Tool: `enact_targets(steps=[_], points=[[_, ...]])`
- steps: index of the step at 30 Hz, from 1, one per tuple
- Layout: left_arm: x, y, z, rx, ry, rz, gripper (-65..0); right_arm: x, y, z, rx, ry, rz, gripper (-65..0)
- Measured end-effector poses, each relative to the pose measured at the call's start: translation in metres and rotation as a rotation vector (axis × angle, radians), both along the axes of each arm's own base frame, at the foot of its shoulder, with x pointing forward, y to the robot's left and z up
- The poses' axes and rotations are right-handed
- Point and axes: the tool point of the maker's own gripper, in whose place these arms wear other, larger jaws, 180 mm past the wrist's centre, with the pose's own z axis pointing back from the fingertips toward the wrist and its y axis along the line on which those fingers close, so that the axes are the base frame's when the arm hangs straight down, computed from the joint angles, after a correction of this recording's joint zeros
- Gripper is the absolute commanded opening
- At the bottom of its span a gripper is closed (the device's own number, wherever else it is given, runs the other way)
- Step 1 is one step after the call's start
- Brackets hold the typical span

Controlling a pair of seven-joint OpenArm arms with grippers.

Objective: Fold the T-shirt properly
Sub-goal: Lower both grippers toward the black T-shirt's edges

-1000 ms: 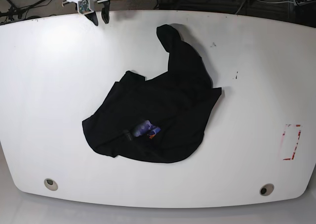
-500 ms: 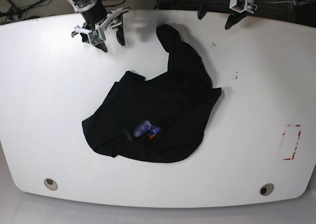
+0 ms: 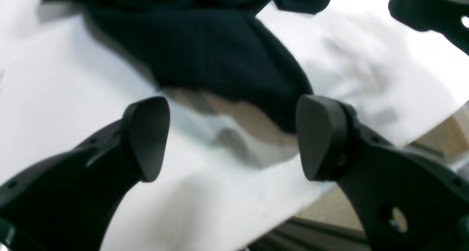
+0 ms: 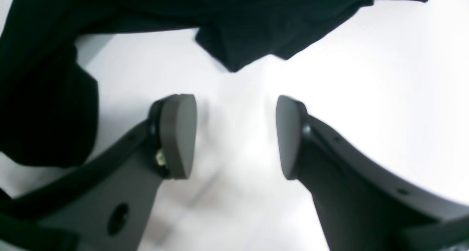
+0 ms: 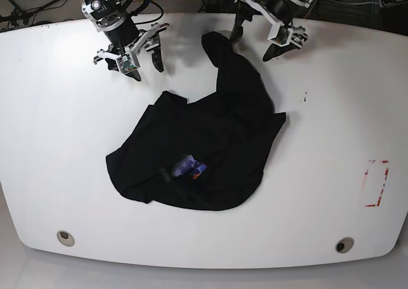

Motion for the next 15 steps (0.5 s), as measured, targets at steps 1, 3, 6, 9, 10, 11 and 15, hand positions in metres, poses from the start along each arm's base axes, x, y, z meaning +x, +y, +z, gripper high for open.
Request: enact_targets(steps=[1, 3, 6, 9, 10, 11, 15], points=[[0.001, -0.004, 0.000, -0.005, 0.000, -0.010, -14.4, 0.000, 0.000, 0.000, -0.001, 0.000, 0.001, -32.2], [0.003, -0.013, 0.001, -0.011, 0.004, -0.036, -14.4, 0.002, -0.002, 0.001, -0.007, -0.003, 0.000, -32.2], [0.009, -0.027, 0.002, -0.012, 0.006, -0.082, -14.4, 0.006, -0.005, -0.003, -0.030, 0.025, -0.002, -32.2], [0.017, -0.038, 0.001, 0.006, 0.014, -0.125, -14.4, 0.010, -0.008, -0.006, -0.055, 0.055, -0.003, -32.2], [0.019, -0.041, 0.001, 0.009, 0.015, -0.137, -14.4, 0.012, -0.008, -0.006, -0.055, 0.056, -0.004, -32.2], [0.020, -0.043, 0.000, 0.017, 0.023, -0.146, -14.6, 0.013, -0.008, -0.005, -0.058, 0.054, -0.004, -32.2], [0.020, -0.045, -0.012, 0.074, 0.087, -0.185, -23.7, 0.013, -0.009, -0.006, -0.061, 0.059, -0.004, -32.2]])
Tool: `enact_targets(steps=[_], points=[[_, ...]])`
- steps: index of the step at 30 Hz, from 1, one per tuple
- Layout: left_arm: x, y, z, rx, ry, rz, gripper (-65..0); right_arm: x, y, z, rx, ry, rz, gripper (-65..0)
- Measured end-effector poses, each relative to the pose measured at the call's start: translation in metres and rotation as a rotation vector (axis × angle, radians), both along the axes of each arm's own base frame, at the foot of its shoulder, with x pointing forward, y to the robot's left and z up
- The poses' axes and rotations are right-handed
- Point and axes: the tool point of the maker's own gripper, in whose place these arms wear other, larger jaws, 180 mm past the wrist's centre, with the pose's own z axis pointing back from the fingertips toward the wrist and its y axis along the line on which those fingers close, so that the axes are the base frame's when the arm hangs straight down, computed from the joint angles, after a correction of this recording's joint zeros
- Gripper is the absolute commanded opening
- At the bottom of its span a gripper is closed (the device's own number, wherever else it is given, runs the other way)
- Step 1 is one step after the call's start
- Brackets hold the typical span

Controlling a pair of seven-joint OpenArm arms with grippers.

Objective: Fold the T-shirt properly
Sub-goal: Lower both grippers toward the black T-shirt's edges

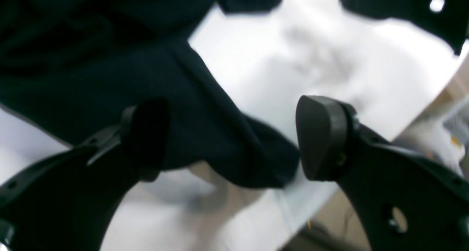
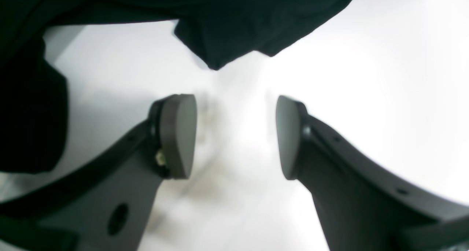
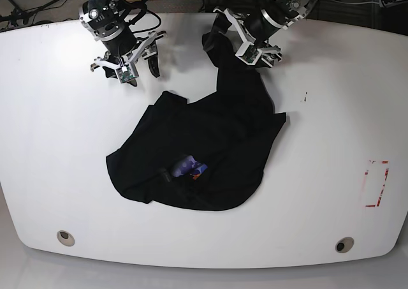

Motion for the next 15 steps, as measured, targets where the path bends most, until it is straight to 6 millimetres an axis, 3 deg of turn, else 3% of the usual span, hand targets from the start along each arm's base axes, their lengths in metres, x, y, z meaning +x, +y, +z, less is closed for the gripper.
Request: enact_targets(steps=[3, 5, 7, 11, 15], points=[[0.006, 0.004, -0.007, 0.040, 0.024, -0.010, -37.6, 0.002, 0.000, 0.001, -0.001, -0.004, 0.000, -32.2], [0.008, 0.010, -0.020, 0.085, 0.061, -0.011, -39.9, 0.004, 0.000, 0.002, 0.000, -0.006, -0.002, -32.2], [0.008, 0.017, -0.036, 0.131, 0.107, -0.012, -37.8, 0.008, 0.000, 0.004, 0.000, -0.015, -0.002, -32.2], [0.010, 0.017, -0.044, 0.115, 0.115, -0.006, -37.2, 0.010, 0.001, 0.006, 0.004, -0.028, -0.002, -32.2], [0.011, 0.019, -0.045, 0.117, 0.111, -0.002, -53.1, 0.017, -0.001, 0.009, -0.004, -0.038, -0.003, -32.2]])
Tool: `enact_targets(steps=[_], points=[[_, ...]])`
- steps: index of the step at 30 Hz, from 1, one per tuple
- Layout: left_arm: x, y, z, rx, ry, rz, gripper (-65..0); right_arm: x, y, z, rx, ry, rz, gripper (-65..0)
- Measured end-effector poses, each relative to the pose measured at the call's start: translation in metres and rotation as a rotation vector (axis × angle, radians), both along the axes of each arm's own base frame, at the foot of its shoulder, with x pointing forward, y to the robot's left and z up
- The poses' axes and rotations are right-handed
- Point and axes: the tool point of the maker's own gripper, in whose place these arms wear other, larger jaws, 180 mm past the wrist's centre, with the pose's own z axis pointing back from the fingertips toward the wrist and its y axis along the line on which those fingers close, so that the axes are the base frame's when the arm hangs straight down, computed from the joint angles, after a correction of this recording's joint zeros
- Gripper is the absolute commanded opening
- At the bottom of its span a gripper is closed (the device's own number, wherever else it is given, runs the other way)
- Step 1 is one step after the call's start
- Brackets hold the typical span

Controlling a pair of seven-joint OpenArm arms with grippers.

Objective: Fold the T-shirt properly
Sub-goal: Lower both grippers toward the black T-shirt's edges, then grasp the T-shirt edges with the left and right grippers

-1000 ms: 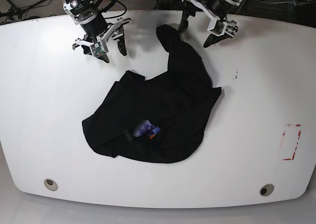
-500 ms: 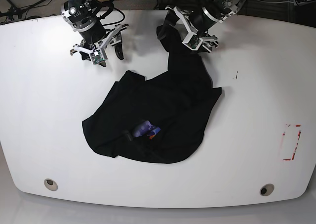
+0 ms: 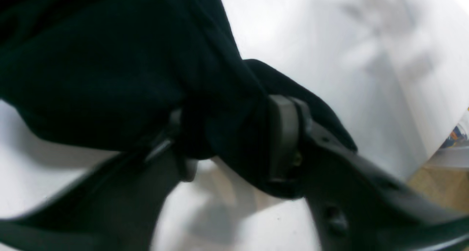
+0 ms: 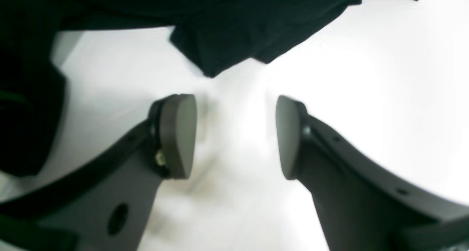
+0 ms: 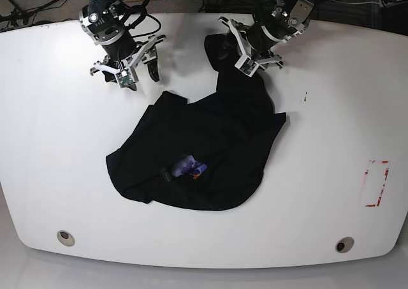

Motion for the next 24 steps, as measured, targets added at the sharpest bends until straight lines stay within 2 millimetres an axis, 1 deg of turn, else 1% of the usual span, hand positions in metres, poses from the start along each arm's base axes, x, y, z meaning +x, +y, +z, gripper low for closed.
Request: enact_targets(steps=[1, 2, 6, 10, 12, 16, 18, 20, 24], points=[[0.001, 0.002, -0.001, 0.006, -0.001, 0.001, -60.0, 0.003, 0.000, 0.002, -0.001, -0.009, 0.000, -32.2], [0.002, 0.008, -0.001, 0.017, -0.002, 0.005, -64.9, 0.009, 0.000, 0.005, -0.003, -0.023, 0.000, -32.2], [0.006, 0.025, -0.002, 0.027, 0.003, 0.038, -65.0, 0.025, 0.000, 0.017, -0.001, -0.071, 0.000, -32.2], [0.005, 0.051, 0.000, 0.059, 0.004, 0.103, -65.0, 0.046, -0.005, 0.023, -0.040, -0.053, -0.008, -32.2], [0.001, 0.070, 0.003, 0.103, 0.002, 0.119, -65.0, 0.064, -0.010, 0.031, -0.073, -0.054, -0.017, -32.2], [-0.001, 0.098, 0.008, 0.172, 0.000, 0.146, -65.0, 0.094, -0.016, 0.052, -0.100, -0.077, -0.034, -32.0], [-0.001, 0.108, 0.011, 0.190, -0.005, 0.166, -65.0, 0.107, -0.016, 0.055, -0.100, -0.066, -0.032, -32.0], [-0.001, 0.119, 0.014, 0.204, -0.010, 0.193, -65.0, 0.117, -0.018, 0.053, -0.101, -0.041, -0.040, -31.9], [0.001, 0.150, 0.022, 0.244, -0.027, 0.264, -65.0, 0.137, -0.035, 0.048, -0.079, 0.002, -0.094, -31.9]])
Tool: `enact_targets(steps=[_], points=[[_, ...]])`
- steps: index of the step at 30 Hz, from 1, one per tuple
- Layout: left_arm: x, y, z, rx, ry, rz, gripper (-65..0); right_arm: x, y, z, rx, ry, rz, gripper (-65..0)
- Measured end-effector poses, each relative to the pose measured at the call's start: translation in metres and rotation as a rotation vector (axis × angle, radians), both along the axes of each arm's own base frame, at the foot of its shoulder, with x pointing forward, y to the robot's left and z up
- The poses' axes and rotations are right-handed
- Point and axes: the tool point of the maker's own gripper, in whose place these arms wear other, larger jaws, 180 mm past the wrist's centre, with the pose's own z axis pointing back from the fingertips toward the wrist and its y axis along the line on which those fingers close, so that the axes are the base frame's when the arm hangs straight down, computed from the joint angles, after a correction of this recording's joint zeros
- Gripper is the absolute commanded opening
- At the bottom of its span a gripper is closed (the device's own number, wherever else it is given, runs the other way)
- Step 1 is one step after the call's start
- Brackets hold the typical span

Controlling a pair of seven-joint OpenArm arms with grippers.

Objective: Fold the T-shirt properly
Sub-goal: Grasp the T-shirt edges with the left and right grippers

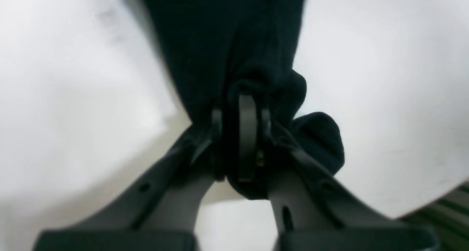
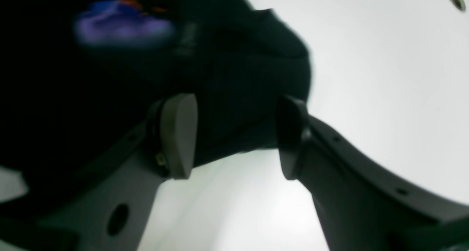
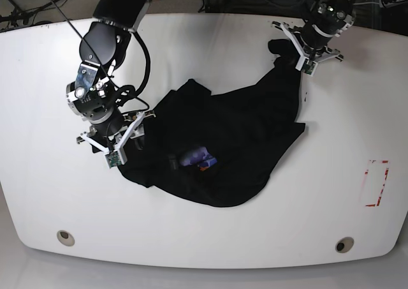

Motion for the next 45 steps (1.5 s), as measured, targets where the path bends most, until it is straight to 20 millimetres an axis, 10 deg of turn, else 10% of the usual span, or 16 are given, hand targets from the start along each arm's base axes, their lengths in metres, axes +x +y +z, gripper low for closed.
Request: enact_targets(steps=[8, 20, 38, 45], points=[[0.007, 0.050, 0.013, 0.074, -0.042, 0.119, -65.0, 0.024, -0.015, -0.033, 0.117, 0.101, -0.052, -31.7], [0.009, 0.067, 0.019, 0.096, -0.056, 0.155, -65.0, 0.008, -0.040, -0.097, 0.318, 0.296, -0.213, -31.9], [0.018, 0.067, 0.022, 0.092, -0.077, 0.159, -65.0, 0.004, 0.002, -0.105, 0.427, 0.281, -0.170, -32.5], [0.025, 0.066, 0.025, 0.084, -0.096, 0.170, -65.0, -0.004, 0.009, -0.112, 0.425, 0.295, -0.155, -44.2]])
